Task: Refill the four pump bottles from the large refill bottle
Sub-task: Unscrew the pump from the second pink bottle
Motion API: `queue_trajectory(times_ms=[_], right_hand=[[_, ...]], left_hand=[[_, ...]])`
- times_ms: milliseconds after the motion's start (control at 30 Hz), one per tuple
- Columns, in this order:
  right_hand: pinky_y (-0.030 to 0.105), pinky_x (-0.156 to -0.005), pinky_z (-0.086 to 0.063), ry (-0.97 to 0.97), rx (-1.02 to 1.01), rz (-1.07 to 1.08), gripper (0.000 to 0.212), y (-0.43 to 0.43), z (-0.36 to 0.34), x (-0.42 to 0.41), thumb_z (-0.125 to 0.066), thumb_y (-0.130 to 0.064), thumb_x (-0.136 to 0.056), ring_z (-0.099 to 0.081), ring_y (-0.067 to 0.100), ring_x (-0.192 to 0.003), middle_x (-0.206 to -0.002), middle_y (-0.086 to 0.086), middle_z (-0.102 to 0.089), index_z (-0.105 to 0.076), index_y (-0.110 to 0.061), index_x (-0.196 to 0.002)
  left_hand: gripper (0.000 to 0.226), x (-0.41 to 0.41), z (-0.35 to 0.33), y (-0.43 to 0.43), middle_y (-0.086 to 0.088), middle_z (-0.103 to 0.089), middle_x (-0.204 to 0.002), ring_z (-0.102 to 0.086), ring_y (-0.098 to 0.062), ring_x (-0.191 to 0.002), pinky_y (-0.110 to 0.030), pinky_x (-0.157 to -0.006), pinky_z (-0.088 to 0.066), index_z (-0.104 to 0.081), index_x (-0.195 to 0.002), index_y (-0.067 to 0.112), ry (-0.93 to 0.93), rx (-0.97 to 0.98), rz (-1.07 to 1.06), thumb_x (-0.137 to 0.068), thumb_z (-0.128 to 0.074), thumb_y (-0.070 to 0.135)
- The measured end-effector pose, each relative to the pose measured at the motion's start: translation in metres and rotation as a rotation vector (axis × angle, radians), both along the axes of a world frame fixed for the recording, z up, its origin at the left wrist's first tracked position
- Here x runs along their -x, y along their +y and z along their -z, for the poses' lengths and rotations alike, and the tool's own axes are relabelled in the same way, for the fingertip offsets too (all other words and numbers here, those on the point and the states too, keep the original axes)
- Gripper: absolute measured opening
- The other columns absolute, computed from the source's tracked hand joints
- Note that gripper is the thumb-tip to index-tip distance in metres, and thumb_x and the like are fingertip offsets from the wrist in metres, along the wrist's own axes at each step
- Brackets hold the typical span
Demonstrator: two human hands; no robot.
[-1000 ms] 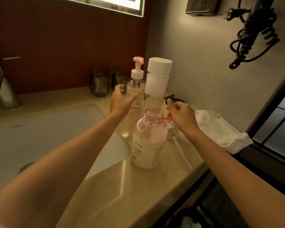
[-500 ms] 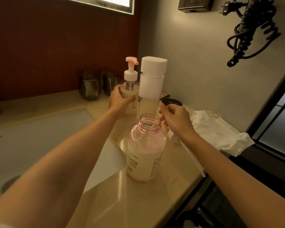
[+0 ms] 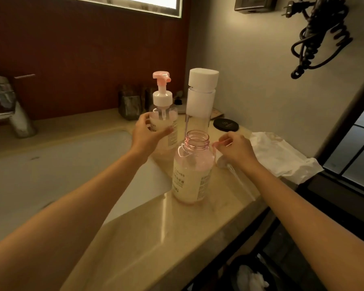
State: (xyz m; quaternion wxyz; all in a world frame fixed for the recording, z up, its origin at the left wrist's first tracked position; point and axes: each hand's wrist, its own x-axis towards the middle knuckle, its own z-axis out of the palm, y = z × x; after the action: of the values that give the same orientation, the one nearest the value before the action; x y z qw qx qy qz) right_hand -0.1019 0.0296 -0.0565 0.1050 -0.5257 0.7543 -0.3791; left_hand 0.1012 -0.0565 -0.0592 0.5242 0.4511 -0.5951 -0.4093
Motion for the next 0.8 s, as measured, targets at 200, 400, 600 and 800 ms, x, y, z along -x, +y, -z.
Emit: queue_trajectory(times_ms=[200,400,600,800], right_hand=[[0.034,-0.086,-0.047,0.000,-0.050,-0.025,0.031,0.026,0.001,0.002,-0.057,-0.035,-0.089,-0.054,0.019,-0.098,-0.113,0.008,-0.060,-0.058,-0.011,-0.109],[0.035,-0.090,-0.041,-0.010,-0.110,-0.022,0.047,0.046,-0.003,-0.004,-0.052,-0.039,-0.090,-0.051,0.027,-0.114,-0.129,0.011,-0.053,-0.047,-0.014,-0.129],[0.036,-0.084,-0.046,0.008,-0.111,-0.046,0.042,0.060,-0.007,-0.009,-0.048,-0.035,-0.089,-0.053,0.025,-0.104,-0.126,0.010,-0.055,-0.048,-0.016,-0.127],[0.035,-0.079,-0.045,0.124,-0.135,-0.068,0.043,0.062,-0.005,-0.009,-0.048,-0.037,-0.089,-0.055,0.029,-0.104,-0.122,0.013,-0.057,-0.049,-0.012,-0.123]], left_hand=[[0.067,-0.044,-0.006,0.058,0.004,-0.051,-0.113,-0.052,-0.015,-0.101,-0.031,-0.082,-0.046,-0.044,-0.127,0.017,-0.027,-0.010,-0.011,-0.070,-0.078,0.022],[0.070,-0.068,-0.005,0.122,0.002,-0.053,-0.118,-0.054,-0.019,-0.107,-0.039,-0.090,-0.049,-0.045,-0.127,0.021,-0.031,-0.012,0.000,-0.066,-0.080,0.024],[0.060,-0.078,0.001,0.169,0.003,-0.055,-0.116,-0.054,-0.016,-0.105,-0.028,-0.081,-0.048,-0.046,-0.119,0.028,0.028,0.010,-0.015,-0.068,-0.078,0.025],[0.071,-0.072,0.014,0.190,0.004,-0.055,-0.118,-0.054,-0.012,-0.104,-0.022,-0.078,-0.047,-0.044,-0.129,0.022,0.040,0.014,-0.021,-0.066,-0.078,0.026]])
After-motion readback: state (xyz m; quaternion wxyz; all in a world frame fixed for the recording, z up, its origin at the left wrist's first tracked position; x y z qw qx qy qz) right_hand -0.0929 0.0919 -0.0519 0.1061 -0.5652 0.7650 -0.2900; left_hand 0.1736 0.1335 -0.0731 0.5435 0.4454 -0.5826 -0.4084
